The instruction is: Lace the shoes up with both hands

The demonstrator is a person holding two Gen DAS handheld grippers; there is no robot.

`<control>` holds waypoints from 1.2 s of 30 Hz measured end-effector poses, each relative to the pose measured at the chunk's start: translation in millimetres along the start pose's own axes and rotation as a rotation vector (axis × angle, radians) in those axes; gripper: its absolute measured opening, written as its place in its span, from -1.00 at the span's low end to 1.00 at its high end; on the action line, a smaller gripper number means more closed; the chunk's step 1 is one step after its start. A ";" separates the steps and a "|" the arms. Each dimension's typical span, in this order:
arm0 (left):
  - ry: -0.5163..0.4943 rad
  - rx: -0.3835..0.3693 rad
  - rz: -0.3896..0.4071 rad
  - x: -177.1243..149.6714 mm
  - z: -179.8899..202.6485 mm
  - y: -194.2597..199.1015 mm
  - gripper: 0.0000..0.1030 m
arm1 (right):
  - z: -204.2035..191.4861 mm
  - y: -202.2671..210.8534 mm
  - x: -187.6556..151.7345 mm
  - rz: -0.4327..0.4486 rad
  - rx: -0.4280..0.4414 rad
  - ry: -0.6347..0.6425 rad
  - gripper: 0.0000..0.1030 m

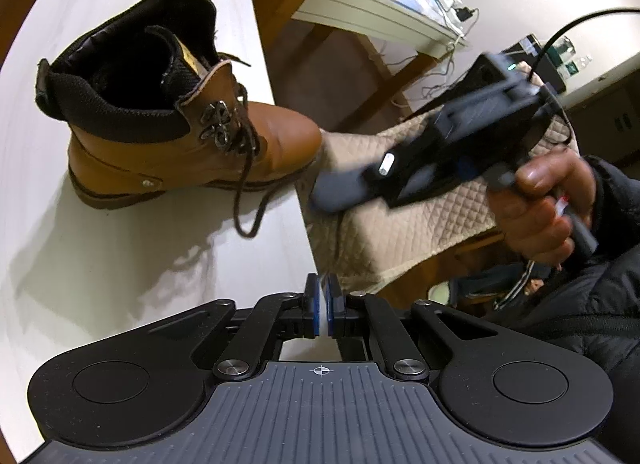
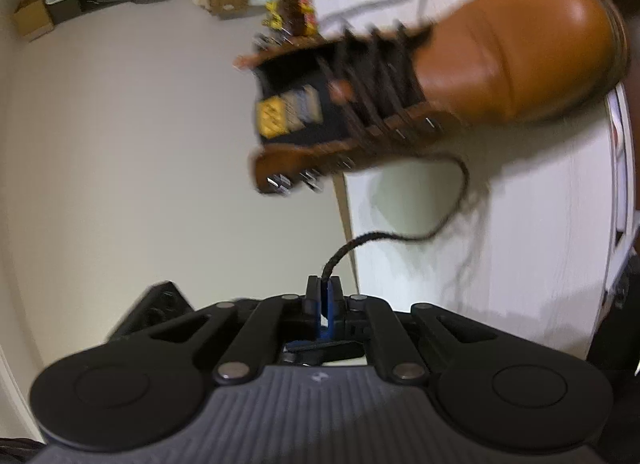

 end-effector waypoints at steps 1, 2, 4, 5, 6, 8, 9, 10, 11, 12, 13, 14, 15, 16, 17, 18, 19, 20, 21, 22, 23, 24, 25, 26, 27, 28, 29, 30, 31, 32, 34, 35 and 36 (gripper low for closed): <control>-0.001 0.002 0.008 1.8 -0.2 2.1 -0.94 | -6.1 5.0 4.9 0.022 0.012 0.015 -0.93; -0.001 0.006 0.019 3.6 -0.5 4.7 -0.94 | -12.1 9.8 9.8 0.045 0.024 0.030 -0.93; -0.004 0.020 0.046 8.2 -1.5 11.3 -0.94 | -36.9 32.7 29.5 0.140 0.056 0.096 -0.93; -0.004 0.025 0.055 10.3 -1.8 13.8 -0.94 | -47.0 42.0 37.2 0.181 0.071 0.125 -0.93; -0.005 0.029 0.064 12.3 -2.0 16.1 -0.94 | -61.5 56.4 47.0 0.249 0.100 0.170 -0.93; -0.013 0.041 0.082 15.3 -1.1 21.0 -0.94 | -86.3 80.9 59.8 0.374 0.161 0.257 -0.93; -0.018 0.051 0.098 16.9 0.0 24.7 -0.94 | -94.9 87.9 63.9 0.409 0.184 0.291 -0.93; -0.022 0.059 0.113 17.9 1.1 28.3 -0.94 | -102.0 92.5 67.6 0.430 0.203 0.323 -0.93; -0.025 0.065 0.122 18.5 1.8 30.6 -0.93 | -109.2 97.2 71.3 0.451 0.222 0.355 -0.93; -0.033 0.076 0.139 20.1 3.4 35.2 -0.92 | -110.0 95.6 74.0 0.447 0.219 0.362 -0.93; -0.042 0.090 0.157 22.3 5.2 40.7 -0.91 | -102.3 87.5 75.2 0.419 0.197 0.341 -0.93; -0.048 0.102 0.177 25.5 6.3 46.3 -0.91 | -91.8 78.1 75.8 0.389 0.171 0.312 -0.93; -0.051 0.116 0.197 28.6 7.4 51.7 -0.90 | -81.3 68.7 76.5 0.359 0.145 0.284 -0.93; -0.053 0.126 0.215 31.6 8.1 56.1 -0.90 | -70.7 59.3 77.1 0.329 0.119 0.255 -0.93; -0.054 0.133 0.226 35.0 8.4 58.7 -0.89 | -59.9 50.4 76.9 0.305 0.097 0.229 -0.93; -0.052 0.151 0.246 41.5 7.2 63.4 -0.88 | -49.0 41.8 76.1 0.285 0.078 0.203 -0.93; -0.050 0.171 0.267 48.3 6.0 68.2 -0.87 | -39.1 34.2 75.4 0.269 0.060 0.180 -0.93; -0.045 0.181 0.273 52.0 4.7 69.5 -0.86 | -32.0 28.3 75.9 0.254 0.042 0.165 -0.93; -0.030 0.199 0.276 59.3 1.3 69.6 -0.85 | -26.4 23.2 77.1 0.237 0.025 0.155 -0.93; -0.017 0.220 0.267 66.7 -2.0 67.6 -0.85 | -22.1 18.2 78.2 0.222 0.006 0.152 -0.93; -0.013 0.230 0.261 69.7 -3.7 66.0 -0.85 | -19.7 13.4 78.8 0.207 -0.010 0.159 -0.93; -0.013 0.242 0.245 74.6 -6.6 62.2 -0.85 | -18.1 8.5 79.1 0.190 -0.021 0.169 -0.93; -0.014 0.249 0.224 79.1 -9.2 57.6 -0.85 | -16.9 3.7 78.2 0.174 -0.033 0.182 -0.93; -0.014 0.255 0.207 81.2 -9.9 55.0 -0.85 | -16.0 -1.3 78.8 0.159 -0.042 0.193 -0.93; -0.013 0.261 0.190 83.0 -10.3 52.5 -0.85 | -15.0 -6.5 81.0 0.144 -0.048 0.199 -0.93; -0.012 0.259 0.177 83.5 -9.8 48.3 -0.85 | -14.5 -13.7 82.7 0.130 -0.047 0.198 -0.93; -0.012 0.256 0.176 83.2 -10.0 47.5 -0.85 | -14.7 -20.6 81.9 0.117 -0.041 0.192 -0.93; -0.013 0.250 0.170 83.0 -8.9 47.8 -0.85 | -13.8 -25.9 80.8 0.104 -0.036 0.184 -0.93; -0.014 0.243 0.163 82.8 -7.7 48.2 -0.85 | -11.9 -30.9 80.7 0.088 -0.031 0.176 -0.93; -0.023 0.233 0.151 82.3 -7.2 46.8 -0.85 | -10.2 -34.6 80.6 0.080 -0.034 0.175 -0.93; -0.044 0.226 0.123 80.9 -5.9 43.1 -0.80 | -7.3 -39.9 81.5 0.073 -0.045 0.184 -0.93; -0.052 0.229 0.118 79.7 -5.4 41.8 -0.78 | -6.1 -42.1 82.3 0.065 -0.046 0.186 -0.93; -0.051 0.230 0.118 78.3 -4.9 41.9 -0.77 | -4.9 -43.7 82.7 0.056 -0.047 0.189 -0.93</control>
Point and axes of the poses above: each gripper's, at about its wrist camera, not at the fingertips, and y roughly against the way its jaws point, z to its right, x to its top, the point moved 1 cm from there along -y, roughly the way its jaws point, and after that the axes turned 1 degree about -z, right-handed, at the moved point
